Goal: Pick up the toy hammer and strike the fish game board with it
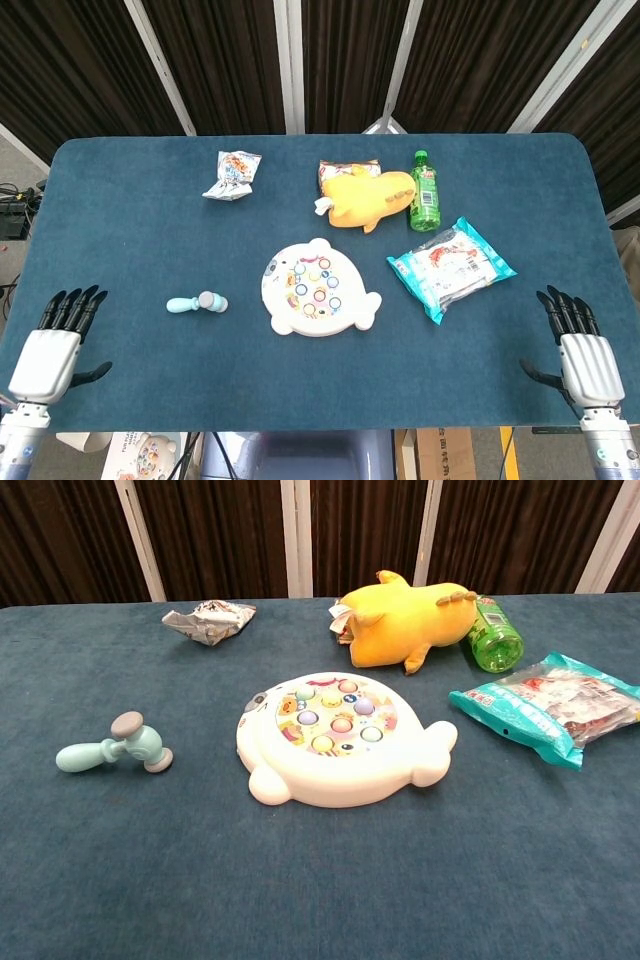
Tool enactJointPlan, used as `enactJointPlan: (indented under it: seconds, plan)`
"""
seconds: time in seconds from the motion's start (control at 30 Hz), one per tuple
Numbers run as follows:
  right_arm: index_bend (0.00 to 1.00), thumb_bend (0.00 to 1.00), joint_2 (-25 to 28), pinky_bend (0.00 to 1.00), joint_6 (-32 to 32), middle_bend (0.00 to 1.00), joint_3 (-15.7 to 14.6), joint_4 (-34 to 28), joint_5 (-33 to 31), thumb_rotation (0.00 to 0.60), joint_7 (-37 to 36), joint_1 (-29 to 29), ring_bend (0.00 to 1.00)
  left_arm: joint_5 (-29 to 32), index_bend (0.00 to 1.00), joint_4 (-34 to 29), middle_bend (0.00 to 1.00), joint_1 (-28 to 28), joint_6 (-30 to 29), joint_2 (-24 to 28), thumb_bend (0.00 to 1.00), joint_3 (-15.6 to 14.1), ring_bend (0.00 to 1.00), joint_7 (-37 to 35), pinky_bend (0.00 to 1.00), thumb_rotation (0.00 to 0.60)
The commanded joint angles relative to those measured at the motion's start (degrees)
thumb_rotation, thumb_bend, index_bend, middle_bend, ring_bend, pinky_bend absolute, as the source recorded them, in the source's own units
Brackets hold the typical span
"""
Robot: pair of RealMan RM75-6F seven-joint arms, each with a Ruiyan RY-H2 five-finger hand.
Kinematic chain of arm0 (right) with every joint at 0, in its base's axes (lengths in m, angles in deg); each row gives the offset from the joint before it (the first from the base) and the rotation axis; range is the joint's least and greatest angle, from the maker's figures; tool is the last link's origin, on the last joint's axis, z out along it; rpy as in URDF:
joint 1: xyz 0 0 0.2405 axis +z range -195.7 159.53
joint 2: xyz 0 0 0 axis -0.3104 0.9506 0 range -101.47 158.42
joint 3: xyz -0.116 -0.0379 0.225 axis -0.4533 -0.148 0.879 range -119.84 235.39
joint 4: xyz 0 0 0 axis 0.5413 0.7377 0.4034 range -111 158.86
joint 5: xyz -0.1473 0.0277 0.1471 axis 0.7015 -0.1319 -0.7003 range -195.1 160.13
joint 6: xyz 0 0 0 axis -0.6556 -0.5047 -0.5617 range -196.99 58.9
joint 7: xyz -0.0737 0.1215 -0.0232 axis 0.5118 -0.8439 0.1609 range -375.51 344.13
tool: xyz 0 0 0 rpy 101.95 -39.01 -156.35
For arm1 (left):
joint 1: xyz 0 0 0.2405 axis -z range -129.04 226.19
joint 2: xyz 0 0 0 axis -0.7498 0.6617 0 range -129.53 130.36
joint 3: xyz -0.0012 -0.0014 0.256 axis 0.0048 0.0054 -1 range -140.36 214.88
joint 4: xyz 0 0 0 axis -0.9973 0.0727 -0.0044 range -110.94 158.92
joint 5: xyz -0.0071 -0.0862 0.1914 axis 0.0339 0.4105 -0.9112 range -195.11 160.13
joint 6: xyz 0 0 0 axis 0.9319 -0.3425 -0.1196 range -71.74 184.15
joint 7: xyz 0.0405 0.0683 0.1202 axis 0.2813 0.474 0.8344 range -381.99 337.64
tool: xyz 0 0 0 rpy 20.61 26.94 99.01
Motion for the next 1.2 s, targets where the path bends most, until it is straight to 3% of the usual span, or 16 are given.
enactJointPlan:
  seconds: [0.03,0.13,0.27,0.57,1.2]
  plan:
    - [0.00,0.19,-0.03,0.00,-0.10,0.00,-0.06,0.02,0.16,0.600,0.13,-0.02,0.00,1.33,0.00,-2.34,0.00,1.83,1.52,0.04,0.10,1.86,0.00,2.44,0.00,0.600]
    - [0.00,0.19,0.01,0.00,-0.13,0.00,-0.05,0.01,0.05,0.600,-0.07,-0.08,0.00,3.41,0.05,-4.19,0.00,3.57,3.25,-0.59,0.15,3.61,0.00,4.78,0.01,0.600]
    - [0.00,0.19,0.19,0.00,0.15,0.00,0.15,-0.03,-0.52,0.600,-0.55,-0.04,0.00,7.76,0.20,-5.60,0.02,6.47,6.25,-2.21,0.20,6.57,0.02,8.15,0.11,0.600]
    - [0.00,0.19,0.40,0.00,0.60,0.00,0.11,-0.37,-0.80,0.600,-0.59,0.05,0.00,19.86,0.35,-4.70,0.10,12.54,10.53,-7.97,0.23,11.63,0.04,18.24,0.13,0.600]
    - [0.00,0.19,0.57,0.00,0.99,0.00,0.34,-0.73,-1.43,0.600,-1.01,0.14,0.00,32.58,0.46,3.73,0.13,20.45,12.78,-20.79,0.30,11.98,0.04,28.22,0.14,0.600]
